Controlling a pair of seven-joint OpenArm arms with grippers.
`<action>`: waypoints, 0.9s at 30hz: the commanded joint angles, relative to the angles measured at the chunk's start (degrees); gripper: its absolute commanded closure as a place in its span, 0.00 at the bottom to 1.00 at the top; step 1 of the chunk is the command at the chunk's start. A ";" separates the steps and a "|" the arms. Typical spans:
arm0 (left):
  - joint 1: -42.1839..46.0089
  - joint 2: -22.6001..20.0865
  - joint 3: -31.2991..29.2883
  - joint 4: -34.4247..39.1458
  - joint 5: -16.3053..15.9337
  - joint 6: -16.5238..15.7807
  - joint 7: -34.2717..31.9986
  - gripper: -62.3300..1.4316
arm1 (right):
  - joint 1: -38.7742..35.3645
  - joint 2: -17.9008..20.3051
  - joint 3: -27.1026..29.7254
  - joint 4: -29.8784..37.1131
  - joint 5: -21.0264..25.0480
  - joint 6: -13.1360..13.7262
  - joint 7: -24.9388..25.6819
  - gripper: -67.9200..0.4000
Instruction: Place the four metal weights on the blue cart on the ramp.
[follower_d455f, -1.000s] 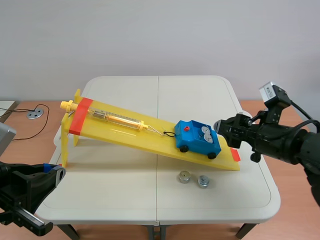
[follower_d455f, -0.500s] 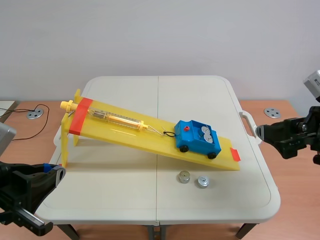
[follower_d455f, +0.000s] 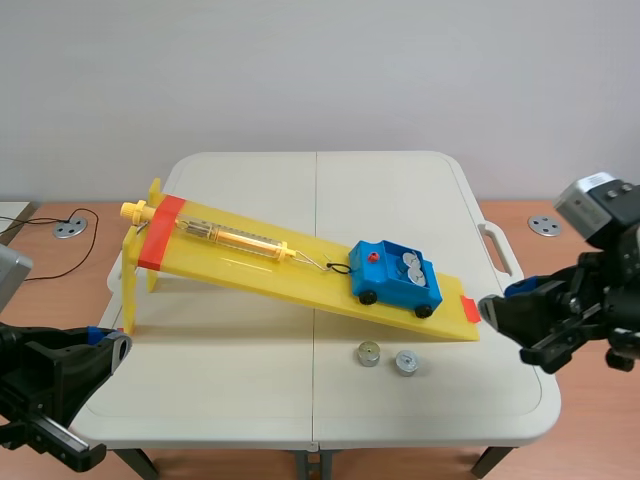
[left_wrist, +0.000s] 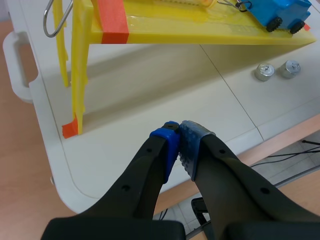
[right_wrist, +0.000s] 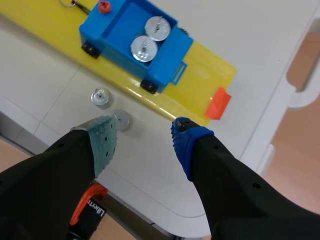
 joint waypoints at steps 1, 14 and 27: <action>-0.48 0.11 -0.04 3.13 -4.44 -1.05 -6.14 0.93 | 3.28 -0.13 -2.54 3.69 -0.35 2.86 8.59 0.60; -0.48 0.13 -0.04 3.13 -4.44 -1.42 -6.16 0.93 | 5.33 -8.02 -13.75 3.50 -19.30 -10.38 16.00 0.58; -0.48 0.13 -0.04 3.13 -4.44 -1.42 -6.14 0.93 | 8.61 -13.90 -17.86 -5.38 -22.75 -18.01 17.68 0.58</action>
